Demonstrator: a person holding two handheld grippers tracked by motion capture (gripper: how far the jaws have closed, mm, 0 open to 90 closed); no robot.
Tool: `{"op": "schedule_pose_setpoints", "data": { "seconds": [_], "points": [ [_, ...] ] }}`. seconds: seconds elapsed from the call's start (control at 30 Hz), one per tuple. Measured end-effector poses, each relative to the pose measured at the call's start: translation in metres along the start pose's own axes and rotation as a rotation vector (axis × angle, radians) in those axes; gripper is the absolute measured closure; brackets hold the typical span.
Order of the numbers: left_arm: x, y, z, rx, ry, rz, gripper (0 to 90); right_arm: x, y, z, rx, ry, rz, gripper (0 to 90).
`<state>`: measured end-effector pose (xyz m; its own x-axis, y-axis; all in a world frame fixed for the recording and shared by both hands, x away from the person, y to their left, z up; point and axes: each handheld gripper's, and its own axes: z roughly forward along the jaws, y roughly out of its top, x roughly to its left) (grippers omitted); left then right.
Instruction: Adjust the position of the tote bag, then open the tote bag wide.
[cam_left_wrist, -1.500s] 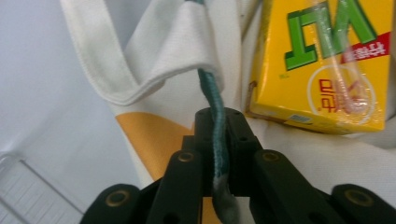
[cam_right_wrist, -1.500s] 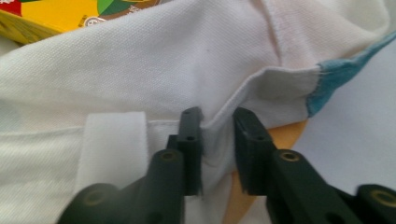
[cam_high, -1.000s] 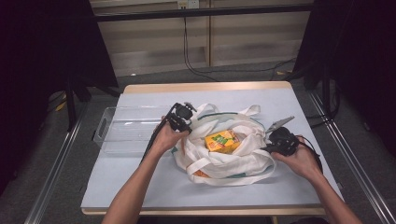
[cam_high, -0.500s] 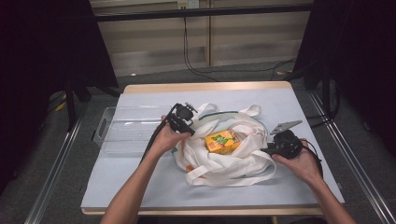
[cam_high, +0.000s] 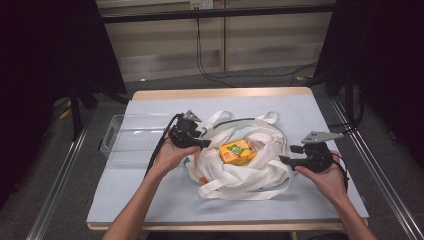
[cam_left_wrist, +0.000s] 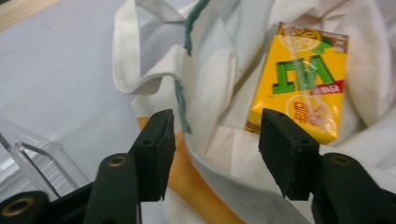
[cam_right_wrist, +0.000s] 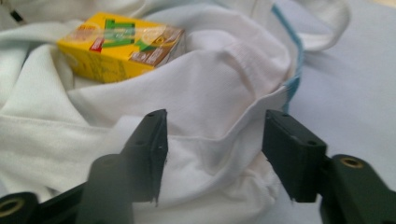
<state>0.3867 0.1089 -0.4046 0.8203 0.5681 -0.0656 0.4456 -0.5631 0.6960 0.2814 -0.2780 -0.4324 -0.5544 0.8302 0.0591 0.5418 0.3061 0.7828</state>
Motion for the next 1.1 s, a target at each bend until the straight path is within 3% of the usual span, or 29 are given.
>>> {"op": "schedule_pose_setpoints", "data": {
  "seconds": [0.03, 0.1, 0.17, 0.23, 0.3, 0.4, 0.5, 0.63, 0.77, 0.97, 1.1],
  "points": [
    [0.0, -0.002, -0.003, -0.017, 0.011, 0.01, 44.0, 0.001, 0.0, -0.002, -0.02, -0.003, 0.013, 37.2],
    [-0.001, -0.005, -0.009, -0.057, -0.013, 0.014, 42.6, 0.003, -0.001, -0.007, -0.055, -0.021, 0.019, 34.5],
    [-0.004, -0.007, -0.012, -0.09, -0.027, 0.026, 41.9, 0.006, -0.001, -0.012, -0.077, 0.005, 0.035, 32.8],
    [-0.005, -0.01, -0.015, -0.14, -0.075, 0.005, 41.9, 0.011, -0.004, -0.016, -0.123, 0.008, 0.038, 31.6],
    [-0.008, -0.014, -0.015, -0.169, -0.076, 0.017, 41.9, 0.017, -0.007, -0.018, -0.148, 0.037, 0.043, 26.7],
    [-0.013, -0.019, -0.012, -0.203, -0.105, 0.026, 41.8, 0.03, -0.01, -0.024, -0.187, 0.029, 0.018, 21.9],
    [-0.018, -0.023, -0.009, -0.227, -0.099, 0.033, 39.4, 0.041, -0.016, -0.028, -0.217, 0.033, 0.004, 19.6],
    [-0.027, -0.029, -0.002, -0.249, -0.128, 0.06, 44.2, 0.053, -0.024, -0.036, -0.249, 0.066, 0.022, 21.8],
    [-0.032, -0.027, 0.006, -0.225, -0.131, 0.095, 43.2, 0.067, -0.034, -0.043, -0.268, 0.087, 0.017, 22.5],
    [-0.036, -0.022, 0.018, -0.225, -0.143, 0.084, 38.9, 0.078, -0.047, -0.043, -0.257, 0.123, 0.006, 23.0],
    [-0.039, -0.029, 0.03, -0.208, -0.148, 0.072, 34.8, 0.08, -0.046, -0.036, -0.25, 0.153, 0.002, 22.8]
  ]
}}
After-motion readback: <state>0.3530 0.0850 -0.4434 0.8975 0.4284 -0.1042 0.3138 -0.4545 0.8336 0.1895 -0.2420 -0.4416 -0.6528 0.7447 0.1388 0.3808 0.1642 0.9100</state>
